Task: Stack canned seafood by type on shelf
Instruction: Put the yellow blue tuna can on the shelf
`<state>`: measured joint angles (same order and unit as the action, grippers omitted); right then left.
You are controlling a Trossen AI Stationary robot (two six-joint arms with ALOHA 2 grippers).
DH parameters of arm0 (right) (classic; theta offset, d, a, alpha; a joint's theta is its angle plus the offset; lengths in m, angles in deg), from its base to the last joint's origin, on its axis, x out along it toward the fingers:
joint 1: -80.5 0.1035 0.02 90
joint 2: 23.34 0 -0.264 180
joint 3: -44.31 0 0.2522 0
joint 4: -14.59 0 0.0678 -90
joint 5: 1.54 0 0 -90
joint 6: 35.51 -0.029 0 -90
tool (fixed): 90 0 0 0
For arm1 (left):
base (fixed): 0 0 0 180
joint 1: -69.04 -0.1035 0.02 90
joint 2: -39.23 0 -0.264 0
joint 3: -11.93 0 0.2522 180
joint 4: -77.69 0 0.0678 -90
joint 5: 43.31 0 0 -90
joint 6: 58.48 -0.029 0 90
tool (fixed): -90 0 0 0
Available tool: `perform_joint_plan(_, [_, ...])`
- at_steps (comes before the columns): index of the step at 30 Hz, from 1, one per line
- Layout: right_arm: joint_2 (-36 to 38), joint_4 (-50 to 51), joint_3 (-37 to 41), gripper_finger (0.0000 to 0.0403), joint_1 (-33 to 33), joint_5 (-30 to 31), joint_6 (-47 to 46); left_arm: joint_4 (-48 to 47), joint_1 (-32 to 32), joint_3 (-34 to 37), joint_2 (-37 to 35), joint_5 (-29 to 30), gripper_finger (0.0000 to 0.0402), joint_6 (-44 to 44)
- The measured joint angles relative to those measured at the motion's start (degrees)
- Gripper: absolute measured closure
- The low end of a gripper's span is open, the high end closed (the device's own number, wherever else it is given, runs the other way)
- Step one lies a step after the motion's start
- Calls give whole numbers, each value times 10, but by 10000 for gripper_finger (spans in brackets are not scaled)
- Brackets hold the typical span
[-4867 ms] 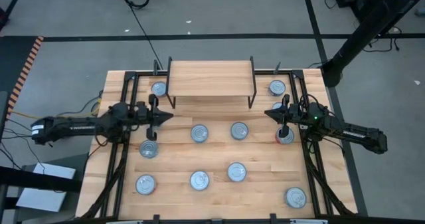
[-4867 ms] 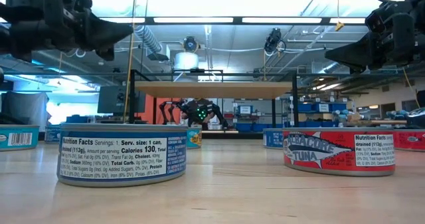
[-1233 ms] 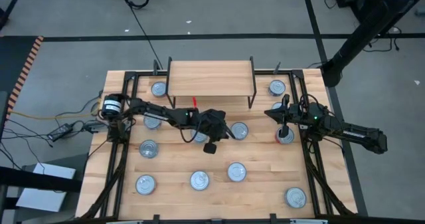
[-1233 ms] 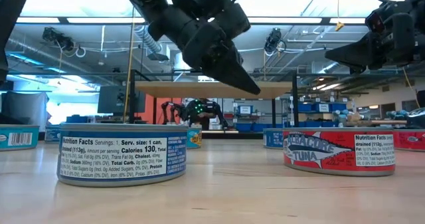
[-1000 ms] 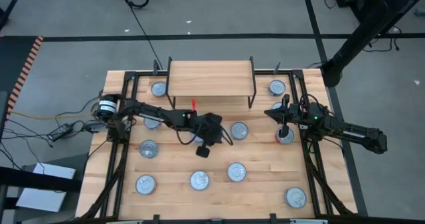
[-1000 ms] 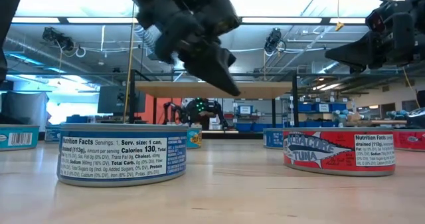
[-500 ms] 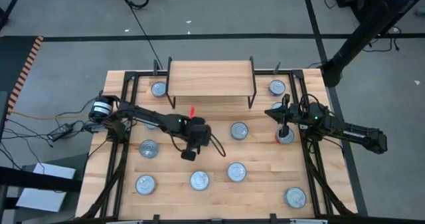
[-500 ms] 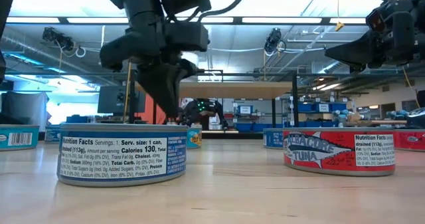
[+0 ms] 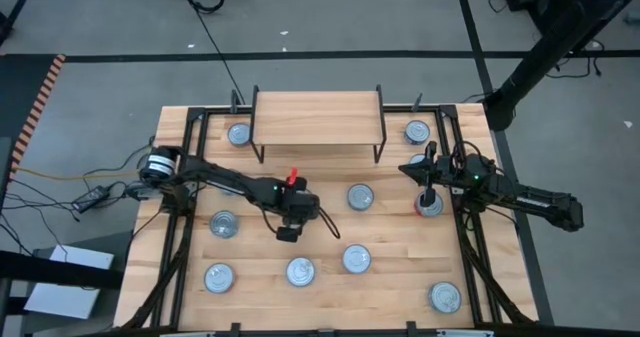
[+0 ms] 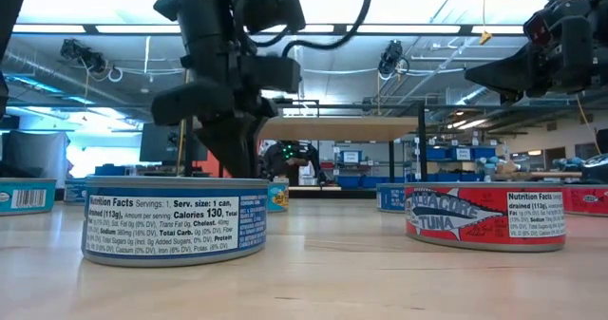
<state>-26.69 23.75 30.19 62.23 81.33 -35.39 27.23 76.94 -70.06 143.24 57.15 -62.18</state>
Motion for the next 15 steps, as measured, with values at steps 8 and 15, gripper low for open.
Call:
perform_joint_plan(8, [0, -1, 0, 378, 0, 0, 0, 1, 1, -1, 9, -12, 328, -1])
perform_joint_plan(15, [0, 0, 0, 378, 0, 0, 0, 2, 1, -1, 12, -13, 351, 12])
